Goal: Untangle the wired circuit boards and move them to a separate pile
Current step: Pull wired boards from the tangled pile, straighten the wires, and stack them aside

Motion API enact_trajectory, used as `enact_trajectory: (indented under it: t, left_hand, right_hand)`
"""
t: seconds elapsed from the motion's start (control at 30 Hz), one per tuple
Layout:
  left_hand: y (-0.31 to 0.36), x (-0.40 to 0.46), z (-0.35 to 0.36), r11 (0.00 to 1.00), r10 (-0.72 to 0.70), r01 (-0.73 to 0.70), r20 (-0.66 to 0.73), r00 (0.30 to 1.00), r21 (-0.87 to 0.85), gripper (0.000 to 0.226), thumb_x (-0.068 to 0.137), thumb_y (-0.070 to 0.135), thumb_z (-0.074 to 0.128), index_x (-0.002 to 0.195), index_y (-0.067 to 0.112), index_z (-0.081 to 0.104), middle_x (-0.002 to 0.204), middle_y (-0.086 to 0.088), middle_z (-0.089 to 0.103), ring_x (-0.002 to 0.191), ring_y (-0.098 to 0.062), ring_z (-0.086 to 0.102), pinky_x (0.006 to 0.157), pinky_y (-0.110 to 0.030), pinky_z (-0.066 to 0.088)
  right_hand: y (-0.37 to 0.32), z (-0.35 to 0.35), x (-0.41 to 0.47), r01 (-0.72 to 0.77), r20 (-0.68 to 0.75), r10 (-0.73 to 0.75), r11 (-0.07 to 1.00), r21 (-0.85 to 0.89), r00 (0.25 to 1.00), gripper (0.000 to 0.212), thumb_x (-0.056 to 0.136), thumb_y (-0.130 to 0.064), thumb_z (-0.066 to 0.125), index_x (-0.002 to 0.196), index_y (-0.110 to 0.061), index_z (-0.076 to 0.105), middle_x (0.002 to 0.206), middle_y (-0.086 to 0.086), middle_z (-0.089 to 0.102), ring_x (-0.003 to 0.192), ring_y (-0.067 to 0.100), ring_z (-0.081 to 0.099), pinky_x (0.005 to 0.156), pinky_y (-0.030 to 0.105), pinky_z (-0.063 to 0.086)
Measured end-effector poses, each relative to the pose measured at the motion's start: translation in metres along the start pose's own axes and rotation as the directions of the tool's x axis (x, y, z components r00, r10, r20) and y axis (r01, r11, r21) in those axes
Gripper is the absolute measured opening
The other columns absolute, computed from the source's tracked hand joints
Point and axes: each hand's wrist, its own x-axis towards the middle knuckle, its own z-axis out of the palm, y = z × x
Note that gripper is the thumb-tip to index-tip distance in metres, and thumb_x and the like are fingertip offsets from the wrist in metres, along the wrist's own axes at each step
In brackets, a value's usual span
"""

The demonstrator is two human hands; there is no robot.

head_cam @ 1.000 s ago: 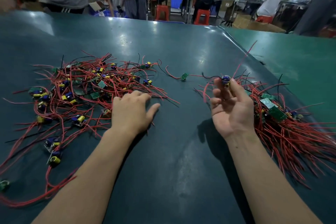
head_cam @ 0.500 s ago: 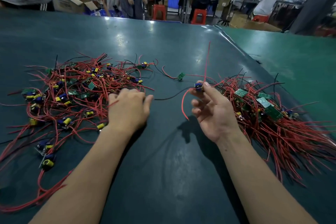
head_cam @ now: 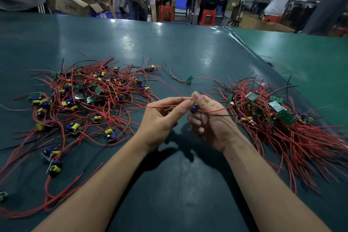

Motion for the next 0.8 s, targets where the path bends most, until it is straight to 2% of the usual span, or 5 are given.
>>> enact_trajectory:
  t: [0.1,0.27,0.5,0.73,0.8]
  left_hand:
    - [-0.004,0.003,-0.003,0.989,-0.069,0.06,-0.065,0.996,-0.133,0.013,0.075,0.025,0.079,0.087,0.019,0.078,0.079,0.0,0.072,0.059,-0.009,0.056,0.056,-0.019,0.047]
    - [-0.006,0.009,-0.012,0.988,-0.043,-0.004,-0.299,0.953,-0.156,0.022,0.07,0.021,0.075,0.088,0.012,0.068,0.08,-0.003,0.073,0.07,-0.017,0.066,0.067,-0.027,0.056]
    - [-0.003,0.004,-0.007,0.971,-0.195,0.18,-0.089,0.977,-0.158,0.03,0.072,0.017,0.074,0.099,0.013,0.06,0.078,0.0,0.069,0.065,-0.014,0.062,0.059,-0.022,0.051]
    - [0.0,0.006,-0.004,0.933,-0.231,0.2,-0.072,0.97,-0.3,0.011,0.076,0.011,0.068,0.071,0.012,0.059,0.069,-0.006,0.062,0.06,-0.017,0.062,0.06,-0.025,0.053]
    - [-0.001,0.007,-0.004,0.933,-0.251,0.22,-0.075,0.965,-0.284,0.024,0.084,0.005,0.065,0.063,0.015,0.06,0.063,-0.004,0.059,0.059,-0.014,0.059,0.057,-0.023,0.05]
  right_hand:
    - [0.003,0.0,0.001,0.003,-0.014,-0.003,0.999,0.041,1.0,0.005,0.089,-0.019,0.058,0.089,-0.014,0.058,0.055,-0.002,0.055,0.042,0.008,0.051,0.034,0.015,0.034]
    - [0.006,0.002,0.002,0.075,0.01,-0.075,0.997,0.001,0.997,0.022,0.083,-0.012,0.063,0.105,-0.011,0.068,0.082,0.003,0.072,0.065,0.012,0.068,0.045,0.018,0.048]
    - [0.005,-0.001,0.004,0.17,-0.151,-0.184,0.98,-0.099,0.971,0.02,0.094,-0.012,0.059,0.083,-0.008,0.075,0.064,0.002,0.064,0.052,0.01,0.057,0.044,0.018,0.045]
    - [0.01,0.001,0.003,0.181,-0.178,-0.234,0.945,-0.274,0.956,0.008,0.086,-0.011,0.071,0.079,-0.012,0.076,0.061,0.004,0.066,0.05,0.012,0.058,0.042,0.02,0.046]
    - [0.01,0.001,0.003,0.2,-0.191,-0.265,0.932,-0.301,0.945,0.014,0.086,-0.011,0.071,0.073,-0.013,0.075,0.058,0.003,0.064,0.048,0.011,0.057,0.041,0.021,0.045]
